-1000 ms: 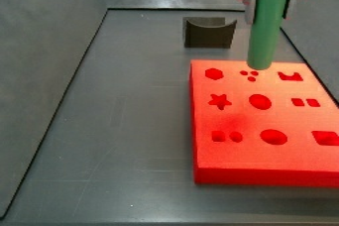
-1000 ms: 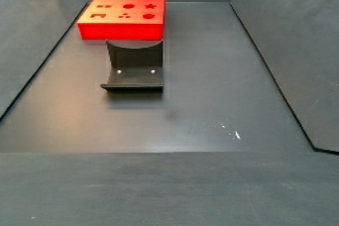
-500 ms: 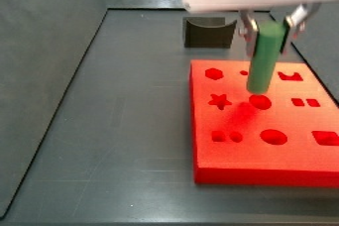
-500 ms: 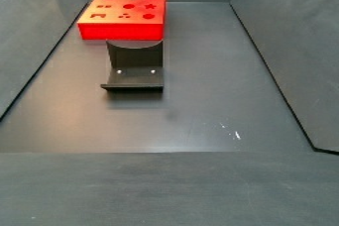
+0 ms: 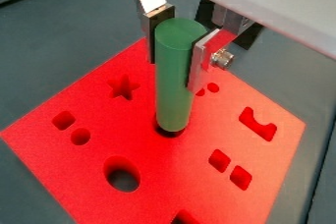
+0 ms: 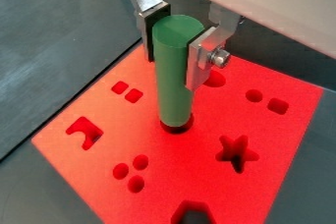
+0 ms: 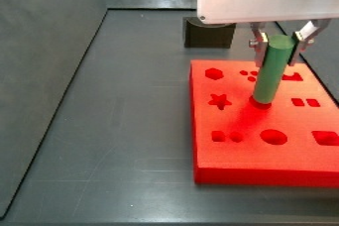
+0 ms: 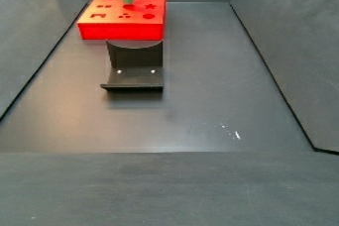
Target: Insert the round object.
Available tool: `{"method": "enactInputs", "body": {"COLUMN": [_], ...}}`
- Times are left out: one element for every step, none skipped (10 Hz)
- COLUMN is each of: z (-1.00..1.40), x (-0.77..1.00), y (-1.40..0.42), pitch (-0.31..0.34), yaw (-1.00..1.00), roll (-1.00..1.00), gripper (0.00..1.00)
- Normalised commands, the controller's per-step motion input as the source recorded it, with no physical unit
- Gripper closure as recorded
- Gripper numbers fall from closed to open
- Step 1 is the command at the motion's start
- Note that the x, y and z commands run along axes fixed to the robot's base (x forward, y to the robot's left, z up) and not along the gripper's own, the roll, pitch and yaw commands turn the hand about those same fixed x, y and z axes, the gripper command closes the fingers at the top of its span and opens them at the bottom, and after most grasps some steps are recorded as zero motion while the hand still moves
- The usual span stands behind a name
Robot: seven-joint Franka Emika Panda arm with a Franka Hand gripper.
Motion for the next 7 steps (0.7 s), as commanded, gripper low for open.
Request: {"method": "enactInputs", "body": {"z": [-0.13, -0.2, -0.15, -0.1, -0.01, 0.0, 0.0], "x": [0.3, 0.43, 0.32, 0.11, 0.0, 0.0, -0.05], "y": [-0.23, -0.05, 0.0, 0.08, 0.09, 0.07, 0.05], "pitch": [0.117, 0.099, 0.117, 0.141, 0.146, 0.109, 0.064], "yaw": [-0.09, -0.09, -0.09, -0.22, -0.31, -0.29, -0.25], "roll": [0.07, 0.08, 0.1, 0.09, 0.01, 0.0, 0.0], "gripper": [1.0, 1.0, 1.0, 1.0, 1.0, 1.0, 1.0]}}
